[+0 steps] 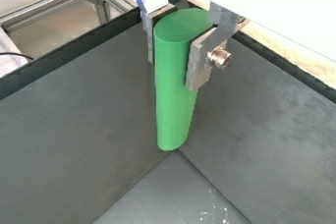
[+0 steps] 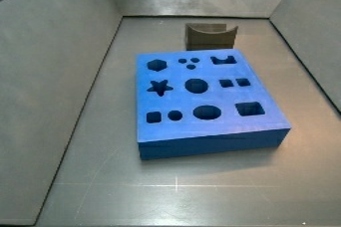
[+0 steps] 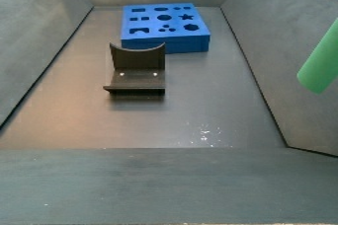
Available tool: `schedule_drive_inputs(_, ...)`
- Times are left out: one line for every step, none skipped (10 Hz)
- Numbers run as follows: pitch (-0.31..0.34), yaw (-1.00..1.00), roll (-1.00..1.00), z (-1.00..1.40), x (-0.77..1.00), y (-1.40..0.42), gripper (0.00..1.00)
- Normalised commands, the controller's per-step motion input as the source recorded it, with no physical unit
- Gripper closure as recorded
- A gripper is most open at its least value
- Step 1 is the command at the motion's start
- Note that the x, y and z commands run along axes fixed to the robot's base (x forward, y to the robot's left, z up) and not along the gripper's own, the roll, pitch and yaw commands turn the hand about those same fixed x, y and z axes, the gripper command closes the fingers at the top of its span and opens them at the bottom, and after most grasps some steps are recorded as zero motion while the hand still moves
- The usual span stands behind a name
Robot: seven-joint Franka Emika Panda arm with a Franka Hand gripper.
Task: Pick up the oval object. Move up. Move to above the board. Insert the oval object.
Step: Move to above the board.
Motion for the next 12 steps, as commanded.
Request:
schedule_drive_inputs(0.071,0.02,0.07,0.02,-0.43,0.0,1.0)
schedule_drive_inputs(0.071,0.02,0.07,0.02,-0.43,0.0,1.0)
schedule_drive_inputs(0.071,0.02,0.07,0.02,-0.43,0.0,1.0)
schedule_drive_inputs(0.071,0.02,0.07,0.02,-0.43,0.0,1.0)
schedule_drive_inputs(0.071,0.02,0.07,0.02,-0.43,0.0,1.0)
schedule_drive_inputs(0.071,0.02,0.07,0.02,-0.43,0.0,1.0)
schedule_drive_inputs(0.071,0.02,0.07,0.02,-0.43,0.0,1.0)
schedule_drive_inputs(0.071,0.02,0.07,0.02,-0.43,0.0,1.0)
schedule_drive_inputs(0.071,0.02,0.07,0.02,-0.43,0.0,1.0)
schedule_drive_inputs(0.541,-0.28,0.25,0.15,0.37,-1.0,1.0)
schedule_drive_inputs(0.532,-0.25,0.25,0.15,0.37,-1.0,1.0)
schedule_drive_inputs(0.443,-0.14,0.24,0.15,0.37,-1.0,1.0)
